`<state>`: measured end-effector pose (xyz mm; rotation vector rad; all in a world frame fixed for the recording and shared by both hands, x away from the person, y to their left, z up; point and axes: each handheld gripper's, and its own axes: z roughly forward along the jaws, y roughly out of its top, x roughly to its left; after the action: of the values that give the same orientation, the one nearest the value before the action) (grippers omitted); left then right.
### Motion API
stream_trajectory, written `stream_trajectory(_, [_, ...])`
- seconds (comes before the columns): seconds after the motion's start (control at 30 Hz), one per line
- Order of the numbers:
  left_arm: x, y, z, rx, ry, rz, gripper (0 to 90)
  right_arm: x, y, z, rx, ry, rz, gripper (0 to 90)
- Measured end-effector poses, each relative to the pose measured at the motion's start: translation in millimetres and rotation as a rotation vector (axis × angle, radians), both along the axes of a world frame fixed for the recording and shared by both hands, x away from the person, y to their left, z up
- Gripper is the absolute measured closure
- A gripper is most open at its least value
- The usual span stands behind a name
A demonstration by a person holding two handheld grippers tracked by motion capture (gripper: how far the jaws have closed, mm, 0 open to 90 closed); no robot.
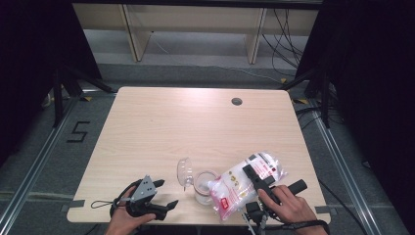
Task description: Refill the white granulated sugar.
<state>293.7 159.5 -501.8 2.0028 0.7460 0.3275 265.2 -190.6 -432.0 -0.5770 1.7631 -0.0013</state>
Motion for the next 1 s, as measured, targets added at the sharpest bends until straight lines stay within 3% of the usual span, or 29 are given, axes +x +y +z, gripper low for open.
stream_trajectory(0.13, [0.1, 0.0, 0.0, 0.0, 0.001, 0.0, 16.8, 1.7, 0.0, 1.1, -0.009, -0.013, 0.02, 52.6])
stream_trajectory(0.17, [0.1, 0.1, 0.0, 0.001, 0.001, 0.0, 16.8, 0.1, -1.2, 0.2, 0.004, 0.001, -0.012, 52.6])
stream_trajectory(0.43, [0.2, 0.9, 0.4, 0.013, 0.0, 0.0, 16.8, -0.2, -2.0, 0.6, 0.01, 0.006, -0.018, 52.7])
stream_trajectory(0.53, [0.1, 0.3, 0.1, 0.0, 0.001, 0.0, 16.9, 0.1, -1.7, 2.1, -0.002, -0.004, -0.008, 52.7])
stream_trajectory(0.7, [0.2, 0.5, 0.2, 0.003, 0.001, -0.002, 16.8, -0.3, -3.0, 1.8, 0.023, -0.005, -0.01, 52.8])
stream_trajectory(0.83, [0.2, 0.6, 0.2, 0.003, 0.001, -0.002, 16.8, 0.2, -1.9, 6.0, -0.01, -0.015, 0.009, 52.8])
stream_trajectory(0.9, [0.3, 0.5, 0.2, 0.003, 0.001, -0.003, 16.8, -0.7, -4.4, 2.7, 0.03, -0.005, -0.014, 52.8])
stream_trajectory(1.0, [0.2, 0.4, 0.2, 0.001, 0.001, -0.001, 16.8, -0.3, -3.9, 4.4, 0.013, -0.015, -0.006, 52.9])
